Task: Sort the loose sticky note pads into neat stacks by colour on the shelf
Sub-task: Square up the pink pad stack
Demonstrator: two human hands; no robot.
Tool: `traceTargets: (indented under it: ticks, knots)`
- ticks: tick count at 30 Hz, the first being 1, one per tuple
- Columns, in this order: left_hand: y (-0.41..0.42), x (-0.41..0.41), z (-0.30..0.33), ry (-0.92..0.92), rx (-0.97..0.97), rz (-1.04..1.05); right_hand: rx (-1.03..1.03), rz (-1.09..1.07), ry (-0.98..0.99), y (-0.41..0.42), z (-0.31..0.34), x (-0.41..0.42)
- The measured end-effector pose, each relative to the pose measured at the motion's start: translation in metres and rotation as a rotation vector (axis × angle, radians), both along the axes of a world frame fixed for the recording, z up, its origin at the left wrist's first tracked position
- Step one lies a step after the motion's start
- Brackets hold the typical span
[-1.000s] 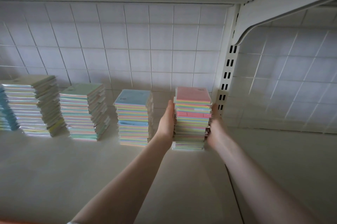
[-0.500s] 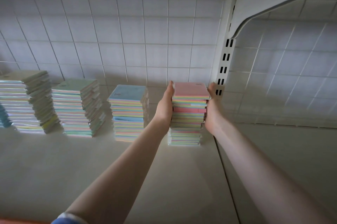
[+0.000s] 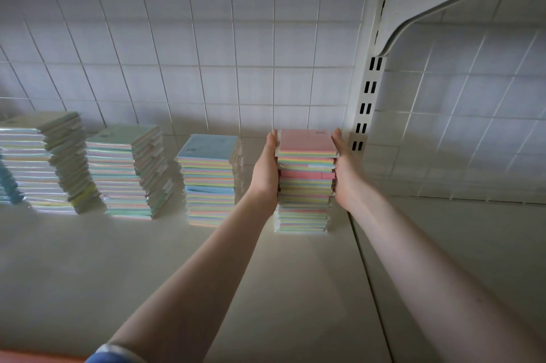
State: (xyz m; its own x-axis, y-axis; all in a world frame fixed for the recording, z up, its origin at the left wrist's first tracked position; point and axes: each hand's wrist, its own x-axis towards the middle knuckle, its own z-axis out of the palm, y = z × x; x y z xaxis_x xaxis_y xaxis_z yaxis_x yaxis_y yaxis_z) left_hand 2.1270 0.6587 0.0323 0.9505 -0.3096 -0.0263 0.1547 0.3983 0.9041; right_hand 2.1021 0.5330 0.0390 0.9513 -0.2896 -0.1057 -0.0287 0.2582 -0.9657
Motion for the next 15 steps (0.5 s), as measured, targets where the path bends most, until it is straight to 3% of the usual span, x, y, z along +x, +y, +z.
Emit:
traceTargets:
  ticks: [8, 11, 15]
  knots:
    - [0.003, 0.006, -0.008, -0.046, 0.038, 0.05, 0.029, -0.109, -0.027, 0.004, 0.002, -0.01]
    - [0.006, 0.009, -0.019, 0.042, 0.016, 0.109, 0.057, -0.188, 0.014, 0.0, -0.017, -0.008]
    - [0.004, 0.001, -0.039, 0.15, 0.081, 0.06, 0.067, -0.122, 0.052, 0.004, -0.047, -0.011]
